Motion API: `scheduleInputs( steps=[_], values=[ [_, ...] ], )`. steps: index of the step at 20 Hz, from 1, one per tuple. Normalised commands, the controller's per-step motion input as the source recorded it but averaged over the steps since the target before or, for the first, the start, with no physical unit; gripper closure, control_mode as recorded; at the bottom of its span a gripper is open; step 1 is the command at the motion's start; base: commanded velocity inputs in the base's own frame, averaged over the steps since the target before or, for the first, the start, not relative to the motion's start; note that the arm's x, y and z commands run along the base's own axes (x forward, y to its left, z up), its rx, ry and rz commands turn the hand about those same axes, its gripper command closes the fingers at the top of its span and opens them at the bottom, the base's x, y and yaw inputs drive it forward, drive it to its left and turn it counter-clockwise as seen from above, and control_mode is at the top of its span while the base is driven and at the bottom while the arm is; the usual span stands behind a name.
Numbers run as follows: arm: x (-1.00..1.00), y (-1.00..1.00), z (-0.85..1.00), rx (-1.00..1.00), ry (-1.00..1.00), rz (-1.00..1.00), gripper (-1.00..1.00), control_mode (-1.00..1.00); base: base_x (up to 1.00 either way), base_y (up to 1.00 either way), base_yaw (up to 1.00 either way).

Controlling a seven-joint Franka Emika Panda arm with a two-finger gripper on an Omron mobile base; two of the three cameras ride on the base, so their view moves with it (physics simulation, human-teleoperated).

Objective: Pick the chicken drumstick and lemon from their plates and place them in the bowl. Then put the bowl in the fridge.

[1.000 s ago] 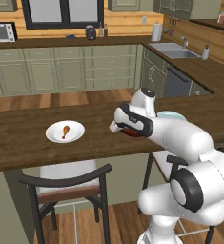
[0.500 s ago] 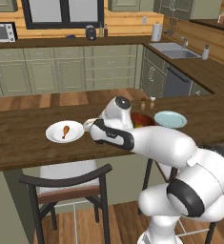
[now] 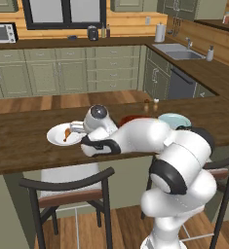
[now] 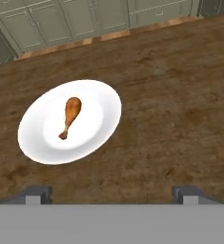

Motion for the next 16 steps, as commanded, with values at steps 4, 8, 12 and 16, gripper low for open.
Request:
scheduleInputs(
  steps=[4, 8, 12, 16],
  values=[
    [0.49, 0.19, 0.00, 0.00, 0.04, -0.11, -1.00, -1.00, 0.00, 0.00, 0.00],
    [0.35, 0.39, 0.00, 0.00, 0.03, -0.03, -1.00, -1.00, 0.00, 0.00, 0.00],
    [0.36, 0.32, -0.04, 0.00, 0.04, -0.01, -1.00, -1.00, 0.00, 0.00, 0.00],
    [0.43, 0.05, 0.00, 0.00, 0.03, 0.00, -1.00, -1.00, 0.00, 0.00, 0.00]
  ],
)
